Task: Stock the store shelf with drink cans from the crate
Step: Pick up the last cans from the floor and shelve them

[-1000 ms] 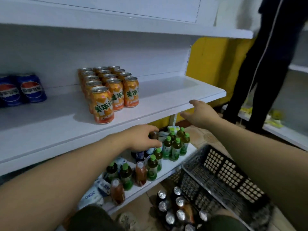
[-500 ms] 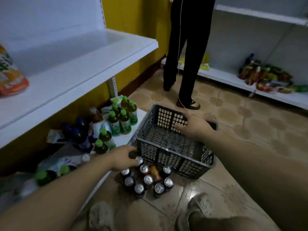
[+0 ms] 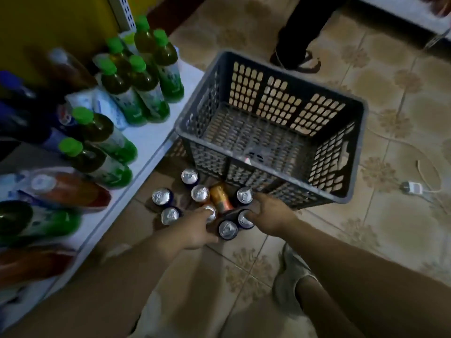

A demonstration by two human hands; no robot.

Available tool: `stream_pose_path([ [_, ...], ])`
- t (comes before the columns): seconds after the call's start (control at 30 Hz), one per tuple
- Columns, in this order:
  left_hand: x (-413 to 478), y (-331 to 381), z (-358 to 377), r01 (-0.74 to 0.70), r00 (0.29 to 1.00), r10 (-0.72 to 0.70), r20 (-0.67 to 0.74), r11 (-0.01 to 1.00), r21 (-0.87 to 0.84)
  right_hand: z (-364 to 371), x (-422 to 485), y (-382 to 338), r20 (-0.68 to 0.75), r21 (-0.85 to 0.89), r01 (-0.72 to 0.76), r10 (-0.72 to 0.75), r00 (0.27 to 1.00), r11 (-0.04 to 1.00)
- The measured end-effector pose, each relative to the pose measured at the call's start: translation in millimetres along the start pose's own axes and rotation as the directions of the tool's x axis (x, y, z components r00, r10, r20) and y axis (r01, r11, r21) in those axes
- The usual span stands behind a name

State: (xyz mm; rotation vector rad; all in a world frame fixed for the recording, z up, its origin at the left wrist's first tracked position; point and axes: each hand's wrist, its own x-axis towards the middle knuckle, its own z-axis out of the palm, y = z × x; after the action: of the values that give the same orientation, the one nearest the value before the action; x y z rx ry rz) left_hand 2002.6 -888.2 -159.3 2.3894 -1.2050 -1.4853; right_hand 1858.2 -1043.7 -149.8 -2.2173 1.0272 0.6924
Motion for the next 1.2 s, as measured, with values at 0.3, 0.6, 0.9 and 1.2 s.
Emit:
stream_pose_path([
  [0.3,54,-49,55,0.007,0.999,-0.004,-0.037,0.995,0.097,113,73,2,0.196,-0.193,0.242,-0.205,0.959,0.951],
  [0.6,38,-63,62,0.040,0.999,-0.042,-0.024,0.997,-0.058,115,61,-12,0.092,-0.265,0.294,-0.280,0.956,0.918],
  [0.9,-79,-14,-14,-0.038,0.987,-0.054,-0.153,0.840,-0.542,-32,-68,-106,-0.163,0.311,0.318,-0.280,0.946,0.896],
  [1.2,-269,40,-110,-0.350,0.801,-0.127,-0.585,0.693,-0.630,-131,-196,-213,-0.466,0.543,0.612,-0.401,0.789,0.575],
])
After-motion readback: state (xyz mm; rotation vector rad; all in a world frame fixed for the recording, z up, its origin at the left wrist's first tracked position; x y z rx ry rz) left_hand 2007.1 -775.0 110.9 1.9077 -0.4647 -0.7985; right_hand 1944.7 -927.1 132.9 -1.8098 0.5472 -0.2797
